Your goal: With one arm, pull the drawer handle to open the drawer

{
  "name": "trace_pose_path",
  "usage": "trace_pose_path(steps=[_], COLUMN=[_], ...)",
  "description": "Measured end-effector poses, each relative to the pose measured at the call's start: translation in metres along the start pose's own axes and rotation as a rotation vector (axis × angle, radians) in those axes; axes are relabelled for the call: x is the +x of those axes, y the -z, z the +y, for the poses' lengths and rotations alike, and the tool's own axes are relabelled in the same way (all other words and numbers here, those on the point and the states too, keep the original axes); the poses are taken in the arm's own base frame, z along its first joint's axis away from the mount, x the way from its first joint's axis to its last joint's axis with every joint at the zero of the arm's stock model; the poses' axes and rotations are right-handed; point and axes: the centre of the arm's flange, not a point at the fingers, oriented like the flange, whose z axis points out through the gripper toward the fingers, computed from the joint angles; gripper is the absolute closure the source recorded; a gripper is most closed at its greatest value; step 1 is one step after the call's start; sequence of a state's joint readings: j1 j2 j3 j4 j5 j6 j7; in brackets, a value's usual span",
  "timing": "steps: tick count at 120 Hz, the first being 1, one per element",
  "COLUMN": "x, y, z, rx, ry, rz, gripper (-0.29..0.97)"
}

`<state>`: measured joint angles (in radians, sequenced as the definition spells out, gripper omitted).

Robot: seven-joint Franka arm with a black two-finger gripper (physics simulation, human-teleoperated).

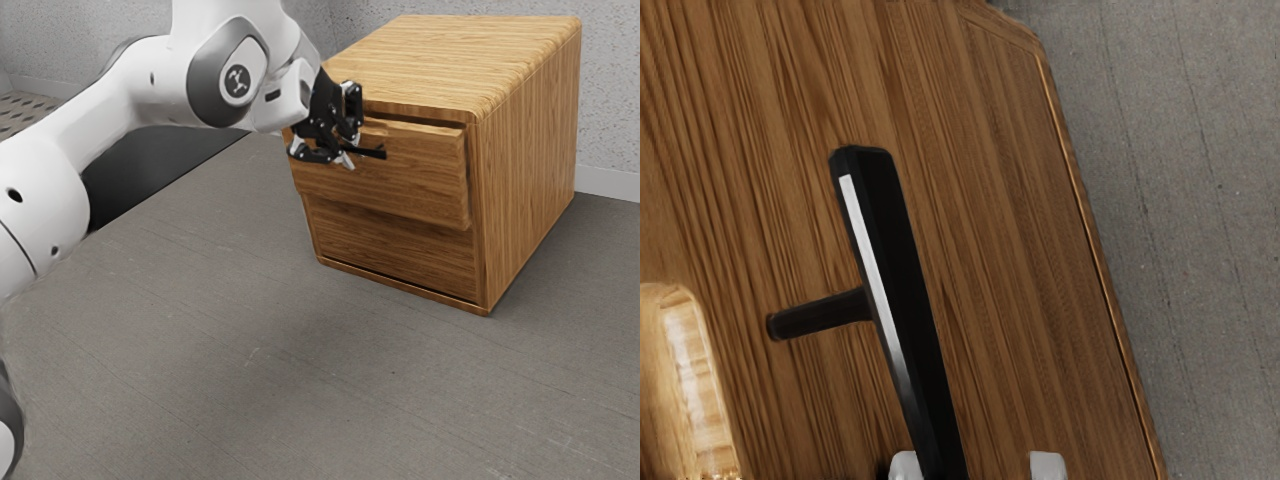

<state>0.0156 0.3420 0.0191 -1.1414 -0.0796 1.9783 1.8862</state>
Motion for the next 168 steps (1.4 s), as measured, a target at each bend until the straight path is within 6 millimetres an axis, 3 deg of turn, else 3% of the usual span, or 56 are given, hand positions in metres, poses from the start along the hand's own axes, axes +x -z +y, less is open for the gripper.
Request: trace_pose_path(steps=[16, 43, 64, 94, 105, 126, 168], x=[0.018, 0.019, 0.019, 0.028, 0.011, 0.014, 0.024], y=[0.020, 0.007, 0.009, 0.028, 0.030, 0.034, 0.059], z=[0.003, 0.008, 0.012, 0.037, 0.050, 0.057, 0.093], rx=[0.001, -0.017, -0.017, -0.050, -0.066, -0.071, -0.081], ry=[-0.042, -0.031, -0.023, -0.023, 0.004, 0.003, 0.004], rz=[-0.027, -0.008, 0.000, 0.000, -0.011, -0.007, 0.004], gripper=[0.77, 0.78, 0.78, 0.72, 0.74, 0.78, 0.77])
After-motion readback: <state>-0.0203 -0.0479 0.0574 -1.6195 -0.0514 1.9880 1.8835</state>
